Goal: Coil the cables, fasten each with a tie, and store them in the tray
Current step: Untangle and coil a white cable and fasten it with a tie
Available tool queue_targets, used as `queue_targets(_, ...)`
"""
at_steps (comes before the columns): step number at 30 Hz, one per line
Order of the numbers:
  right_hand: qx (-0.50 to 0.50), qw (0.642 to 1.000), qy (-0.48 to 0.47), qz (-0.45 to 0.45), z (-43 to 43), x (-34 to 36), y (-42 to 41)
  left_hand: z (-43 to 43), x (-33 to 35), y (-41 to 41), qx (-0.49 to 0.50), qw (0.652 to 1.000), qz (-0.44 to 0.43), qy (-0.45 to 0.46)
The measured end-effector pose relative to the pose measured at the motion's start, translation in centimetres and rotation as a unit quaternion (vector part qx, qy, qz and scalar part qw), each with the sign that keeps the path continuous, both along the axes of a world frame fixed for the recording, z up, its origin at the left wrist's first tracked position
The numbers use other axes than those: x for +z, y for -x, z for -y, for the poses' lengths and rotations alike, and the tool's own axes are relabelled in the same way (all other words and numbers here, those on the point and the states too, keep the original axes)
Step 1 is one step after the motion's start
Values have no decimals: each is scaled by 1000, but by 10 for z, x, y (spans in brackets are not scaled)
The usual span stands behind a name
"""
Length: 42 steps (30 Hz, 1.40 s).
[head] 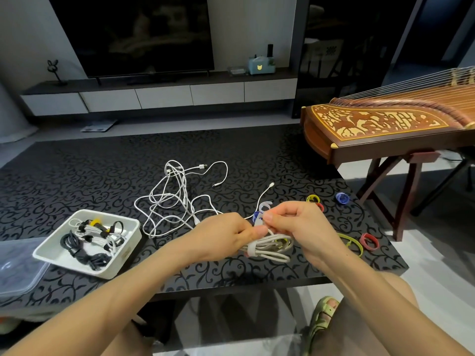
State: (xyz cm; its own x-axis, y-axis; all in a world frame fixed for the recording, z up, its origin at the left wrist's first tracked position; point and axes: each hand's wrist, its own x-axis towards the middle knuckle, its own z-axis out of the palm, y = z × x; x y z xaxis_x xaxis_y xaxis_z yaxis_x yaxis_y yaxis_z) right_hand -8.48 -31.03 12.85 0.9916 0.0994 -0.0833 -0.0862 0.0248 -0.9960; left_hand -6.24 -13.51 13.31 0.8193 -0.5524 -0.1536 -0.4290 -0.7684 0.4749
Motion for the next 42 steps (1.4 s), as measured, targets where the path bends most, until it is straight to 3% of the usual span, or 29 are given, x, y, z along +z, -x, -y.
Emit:
queue_targets(6, 0, 1000, 21, 19, -1, -5, 3, 5, 1, 1, -14, 998, -39, -42)
queue_targets(10, 23, 987, 130, 92, -2, -9, 4, 7, -2, 3, -18, 997, -48, -65)
queue_targets(15, 26, 964, 236, 116, -8, -20, 1, 10, -12, 9, -10, 998, -13, -59)
queue_targets(19, 13, 968, 219, 121, -10, -24, 0, 8, -18, 10, 29, 999, 16, -18)
queue_targets(24, -49, 980, 169, 98, -11, -27, -1, 8, -31, 13, 46, 990, 133, 29)
queue_targets(30, -88, 982, 142, 83, -15, -29, -4, 6, -35, 15, 49, 981, 139, 129)
queue_targets(36, -129, 983, 100, 78, -18, -31, -6, 4, -32, 17, 30, 984, 141, 107)
queue_targets(42, -144, 976, 113, 115, -20, -29, -5, 5, -35, 13, 80, 983, 113, 117)
